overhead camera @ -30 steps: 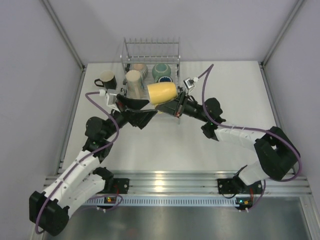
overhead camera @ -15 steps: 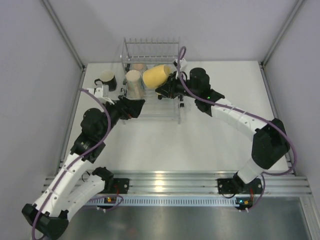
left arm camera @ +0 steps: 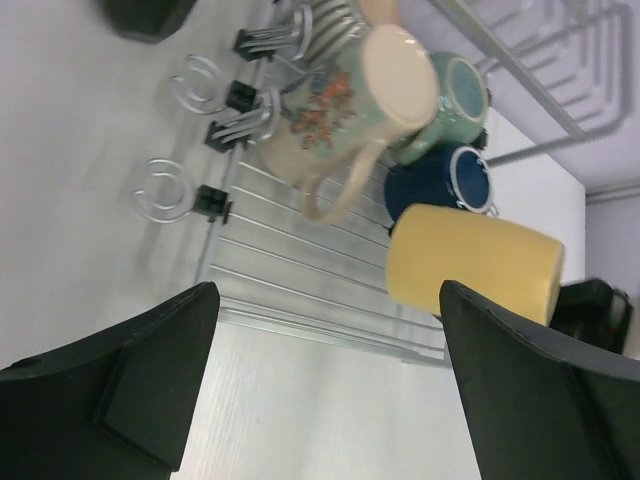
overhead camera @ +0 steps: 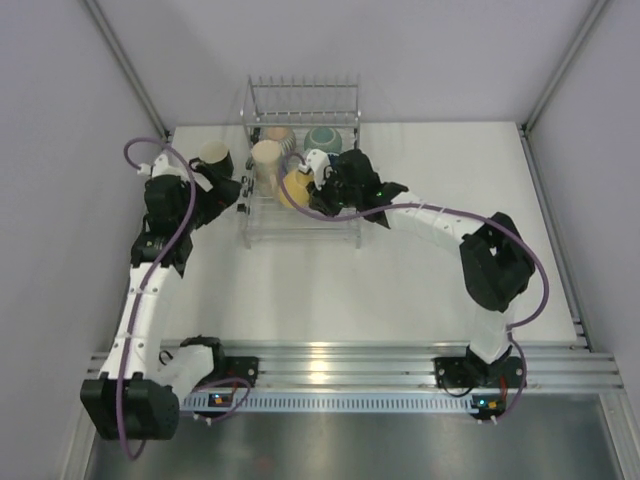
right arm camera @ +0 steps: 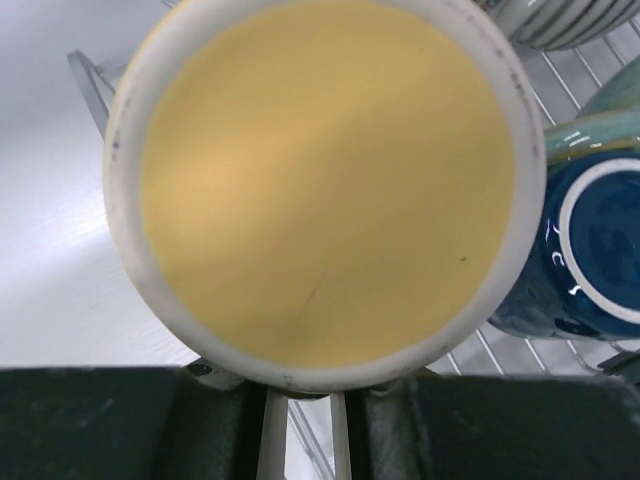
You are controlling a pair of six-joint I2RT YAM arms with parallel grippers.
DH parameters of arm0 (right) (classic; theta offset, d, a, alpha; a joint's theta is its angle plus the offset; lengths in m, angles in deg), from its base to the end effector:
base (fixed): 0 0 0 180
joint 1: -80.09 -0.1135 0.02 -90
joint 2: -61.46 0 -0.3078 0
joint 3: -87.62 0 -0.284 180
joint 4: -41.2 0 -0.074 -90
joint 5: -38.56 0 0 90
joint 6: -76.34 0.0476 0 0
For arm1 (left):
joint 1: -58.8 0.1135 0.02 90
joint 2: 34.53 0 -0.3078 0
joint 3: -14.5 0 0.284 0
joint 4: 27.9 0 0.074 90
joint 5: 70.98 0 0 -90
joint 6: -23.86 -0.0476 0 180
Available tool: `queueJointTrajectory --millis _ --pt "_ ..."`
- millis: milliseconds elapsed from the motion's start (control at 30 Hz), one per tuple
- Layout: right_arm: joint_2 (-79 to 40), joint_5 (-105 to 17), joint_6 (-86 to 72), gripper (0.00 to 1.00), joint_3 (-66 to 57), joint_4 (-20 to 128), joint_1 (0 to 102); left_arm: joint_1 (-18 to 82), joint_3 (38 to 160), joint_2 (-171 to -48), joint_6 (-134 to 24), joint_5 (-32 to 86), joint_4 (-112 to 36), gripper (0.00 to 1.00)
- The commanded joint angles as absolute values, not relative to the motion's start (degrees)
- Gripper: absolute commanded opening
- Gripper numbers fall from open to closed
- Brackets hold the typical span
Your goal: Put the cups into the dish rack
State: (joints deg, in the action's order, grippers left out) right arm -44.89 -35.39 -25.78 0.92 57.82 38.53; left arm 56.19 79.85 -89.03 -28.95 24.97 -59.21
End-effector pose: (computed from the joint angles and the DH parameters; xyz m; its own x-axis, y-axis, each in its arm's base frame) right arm 0.3559 0.3332 0.2855 -0.1905 -0.4386 -0.8783 -0.8768 0.4783 -0.0486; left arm 0.2334 -0.0156 0.3751 -0.3642 -0.5852 -0.7245 -0.0977 0.7976 -0.5952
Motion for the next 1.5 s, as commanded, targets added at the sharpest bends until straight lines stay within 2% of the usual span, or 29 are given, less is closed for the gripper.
queueJointTrajectory --millis 0,267,767,933,1167,1467 --pt "-43.7 -34.7 -34.1 0.0 5.6 51.8 36.3 62.8 80.9 -92.4 -25.2 34.4 -58.9 0.97" --pt "-50.3 -37.9 -39.8 0.0 11.0 55.9 32.1 70.9 74.6 -97.7 -21.4 41.3 -52.4 0.97" --pt "-59.4 -42.3 -44.5 0.0 21.9 64.9 29.6 73.0 70.7 -97.2 -22.6 40.8 -50.8 0.97" --pt "-61.1 -43.3 -45.4 0.07 23.4 66.1 28.9 73.1 70.0 -96.9 -21.8 41.0 -49.9 0.97" --pt "-62.1 -44.8 -45.5 0.25 24.6 66.5 28.3 73.2 69.5 -97.3 -21.9 41.1 -49.2 0.97" --pt "-62.1 -44.1 -44.7 0.27 24.6 67.5 28.0 73.2 69.2 -97.2 -21.9 40.6 -49.1 0.97"
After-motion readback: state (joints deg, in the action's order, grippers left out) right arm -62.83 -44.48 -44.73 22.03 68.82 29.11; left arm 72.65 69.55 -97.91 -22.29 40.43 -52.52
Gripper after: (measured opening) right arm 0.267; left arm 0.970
